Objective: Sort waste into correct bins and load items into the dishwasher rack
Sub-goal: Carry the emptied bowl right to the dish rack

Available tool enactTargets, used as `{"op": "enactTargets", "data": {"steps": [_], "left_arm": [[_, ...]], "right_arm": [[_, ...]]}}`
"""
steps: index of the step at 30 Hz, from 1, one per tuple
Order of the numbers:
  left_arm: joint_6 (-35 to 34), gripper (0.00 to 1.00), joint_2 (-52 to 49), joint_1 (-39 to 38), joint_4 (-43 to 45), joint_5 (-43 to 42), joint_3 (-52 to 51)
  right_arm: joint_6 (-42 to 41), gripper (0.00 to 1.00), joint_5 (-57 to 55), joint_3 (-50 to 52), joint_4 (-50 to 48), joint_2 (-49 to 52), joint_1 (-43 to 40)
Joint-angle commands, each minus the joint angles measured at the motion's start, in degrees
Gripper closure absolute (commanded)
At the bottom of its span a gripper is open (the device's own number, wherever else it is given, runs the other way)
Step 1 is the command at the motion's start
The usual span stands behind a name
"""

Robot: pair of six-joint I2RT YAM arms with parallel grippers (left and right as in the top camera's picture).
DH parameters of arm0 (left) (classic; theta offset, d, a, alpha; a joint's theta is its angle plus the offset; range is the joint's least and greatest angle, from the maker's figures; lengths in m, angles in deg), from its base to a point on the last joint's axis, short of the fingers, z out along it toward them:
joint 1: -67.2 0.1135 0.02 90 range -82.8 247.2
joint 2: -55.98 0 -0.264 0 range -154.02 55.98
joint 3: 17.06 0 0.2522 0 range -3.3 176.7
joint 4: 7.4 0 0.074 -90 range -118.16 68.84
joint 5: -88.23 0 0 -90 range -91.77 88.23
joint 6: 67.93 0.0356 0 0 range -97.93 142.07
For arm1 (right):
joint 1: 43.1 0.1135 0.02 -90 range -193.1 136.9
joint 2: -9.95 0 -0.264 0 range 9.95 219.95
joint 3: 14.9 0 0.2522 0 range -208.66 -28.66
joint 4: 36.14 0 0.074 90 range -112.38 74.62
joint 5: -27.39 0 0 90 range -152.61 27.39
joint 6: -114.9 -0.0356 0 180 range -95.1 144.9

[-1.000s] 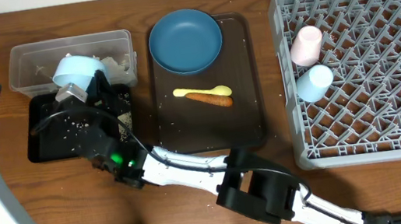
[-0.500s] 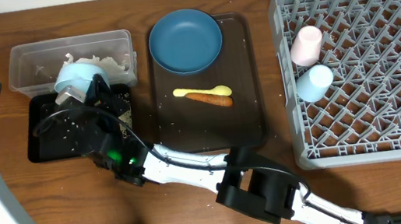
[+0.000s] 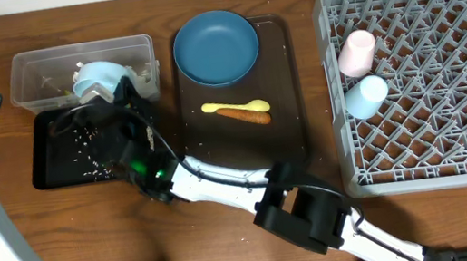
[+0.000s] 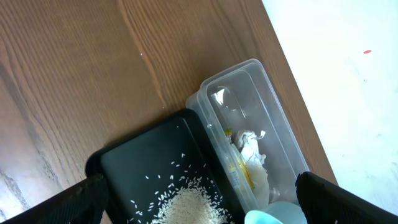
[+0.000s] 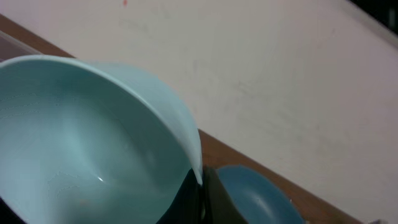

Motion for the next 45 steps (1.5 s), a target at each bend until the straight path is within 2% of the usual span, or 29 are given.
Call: {"op": "enactTargets", "data": {"steps": [1,5,8,15,19,26,33,42,45], "left_arm": [[-0.1,0.01,0.2,0.2,0.0,0.3,1.1],[-0.1,0.01,0.2,0.2,0.0,0.3,1.1],[-0.1,0.00,0.2,0.2,0.0,0.3,1.1],[-0.1,0.00,0.2,0.2,0.0,0.3,1.1],[-0.1,0.00,0.2,0.2,0.0,0.3,1.1],[-0.1,0.00,0.2,0.2,0.0,0.3,1.1],[-0.1,0.00,0.2,0.2,0.0,0.3,1.1],[-0.1,0.00,0.2,0.2,0.0,0.3,1.1],[-0.1,0.00,0.2,0.2,0.0,0.3,1.1]], "right_arm": [[-6.5,0.99,3.3,-0.5,4.2,-3.5,-0.7],[-15.3,0.99,11.8,-0.5,14.9,-7.7,-1.8],[-18.9,0.99,16.1,-0.5,19.9,-11.6,-2.8],[-19.3,0.99,24.4,-0.5,29.2,-19.6,-5.2],[-22.8,0.99,26.0,-0.5,38.2,-24.3,-8.4],[-22.9,0.99,31.0,-0.5,55.5,-34.2,-16.6],[-25.9,0.99,29.3,-0.5,70.5,-42.5,-29.6],[-50.9,0.99,5.5,-0.3,94.7,-42.5,-46.0],[-52.1,0.99,3.0,0.1,98.3,-40.7,-50.5]]}}
